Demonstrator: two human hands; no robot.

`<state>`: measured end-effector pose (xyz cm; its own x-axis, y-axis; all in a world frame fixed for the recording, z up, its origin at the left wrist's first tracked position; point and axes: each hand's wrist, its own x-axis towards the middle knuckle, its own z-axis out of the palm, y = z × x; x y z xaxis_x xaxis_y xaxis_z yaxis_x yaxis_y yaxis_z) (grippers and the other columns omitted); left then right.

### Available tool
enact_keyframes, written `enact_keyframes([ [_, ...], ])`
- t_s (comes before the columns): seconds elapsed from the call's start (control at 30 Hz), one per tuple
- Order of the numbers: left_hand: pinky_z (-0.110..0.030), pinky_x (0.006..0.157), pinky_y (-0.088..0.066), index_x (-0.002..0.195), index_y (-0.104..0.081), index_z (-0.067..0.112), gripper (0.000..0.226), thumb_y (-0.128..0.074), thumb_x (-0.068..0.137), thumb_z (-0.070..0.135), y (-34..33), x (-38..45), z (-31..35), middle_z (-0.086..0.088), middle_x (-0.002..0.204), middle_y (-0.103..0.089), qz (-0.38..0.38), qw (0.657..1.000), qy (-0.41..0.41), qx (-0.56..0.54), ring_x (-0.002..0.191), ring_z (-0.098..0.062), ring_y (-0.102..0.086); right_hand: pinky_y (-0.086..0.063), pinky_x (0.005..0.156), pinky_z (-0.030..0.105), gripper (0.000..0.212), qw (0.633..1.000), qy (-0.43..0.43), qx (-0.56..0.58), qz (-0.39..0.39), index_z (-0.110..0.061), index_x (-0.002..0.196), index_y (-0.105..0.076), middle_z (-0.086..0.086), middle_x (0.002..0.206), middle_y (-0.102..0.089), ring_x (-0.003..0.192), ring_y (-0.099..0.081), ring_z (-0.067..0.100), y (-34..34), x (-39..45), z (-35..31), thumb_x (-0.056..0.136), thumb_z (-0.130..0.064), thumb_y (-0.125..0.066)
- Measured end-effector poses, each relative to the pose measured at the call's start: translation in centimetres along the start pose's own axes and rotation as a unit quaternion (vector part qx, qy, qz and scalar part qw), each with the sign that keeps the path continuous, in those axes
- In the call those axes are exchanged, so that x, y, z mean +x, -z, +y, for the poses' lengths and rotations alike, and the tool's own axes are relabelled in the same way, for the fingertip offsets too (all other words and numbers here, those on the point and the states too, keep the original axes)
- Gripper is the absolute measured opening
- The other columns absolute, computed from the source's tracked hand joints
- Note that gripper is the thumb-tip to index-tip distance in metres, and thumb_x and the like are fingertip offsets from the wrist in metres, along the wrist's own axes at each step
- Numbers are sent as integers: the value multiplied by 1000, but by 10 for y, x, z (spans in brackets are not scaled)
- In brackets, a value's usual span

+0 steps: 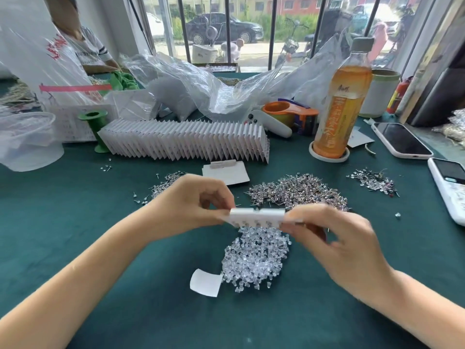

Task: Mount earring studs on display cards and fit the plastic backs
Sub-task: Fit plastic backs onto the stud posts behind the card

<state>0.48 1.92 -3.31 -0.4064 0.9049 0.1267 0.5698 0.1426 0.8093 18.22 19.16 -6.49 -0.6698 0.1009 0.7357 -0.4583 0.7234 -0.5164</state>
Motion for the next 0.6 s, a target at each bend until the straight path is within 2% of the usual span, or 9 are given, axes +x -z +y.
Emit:
enact_keyframes([
  [0.03,-12,62,-47,76,-72,16,19,-73,76,-3,1,0,3,1,76,-73,-1,1000,8,-26,66,-3,-63,-47,51,25,6,994,89,-61,-36,-21,100,-59,-6,82,-71,59,-59,17,2,0,2,96,-21,-55],
  [0.1,-16,70,-51,78,-74,19,20,-72,79,-1,2,-1,8,-3,82,-74,-14,997,19,-72,74,-10,-67,-48,52,26,12,960,207,-164,-96,-15,102,-56,5,84,-71,59,-59,21,4,2,6,99,-10,-46],
  [0.2,-20,73,-52,83,-74,17,19,-69,82,-1,-6,-5,18,-1,83,-74,-70,992,8,-106,77,-11,-65,-44,47,27,13,918,279,-257,-114,-14,102,-53,9,80,-69,55,-53,21,1,4,5,94,-3,-51],
  [0.3,-26,67,-49,86,-73,20,15,-69,84,5,-16,-7,23,2,79,-70,-89,994,-20,-56,71,-8,-59,-42,45,28,21,897,316,-291,-106,-14,101,-54,8,76,-68,53,-48,20,-4,3,4,86,0,-59],
  [0.47,-15,72,-45,88,-70,25,11,-68,87,14,-21,-8,25,18,80,-66,-91,995,-45,23,74,0,-57,-41,43,30,23,891,324,-298,-111,-14,99,-58,8,72,-66,51,-44,21,-6,3,4,82,1,-63],
  [0.6,-9,76,-42,91,-68,24,9,-66,88,16,-20,-8,25,19,85,-67,-93,993,-48,49,81,-1,-59,-41,44,29,23,890,318,-302,-124,-14,101,-55,7,74,-67,51,-45,21,-6,2,4,84,0,-62],
])
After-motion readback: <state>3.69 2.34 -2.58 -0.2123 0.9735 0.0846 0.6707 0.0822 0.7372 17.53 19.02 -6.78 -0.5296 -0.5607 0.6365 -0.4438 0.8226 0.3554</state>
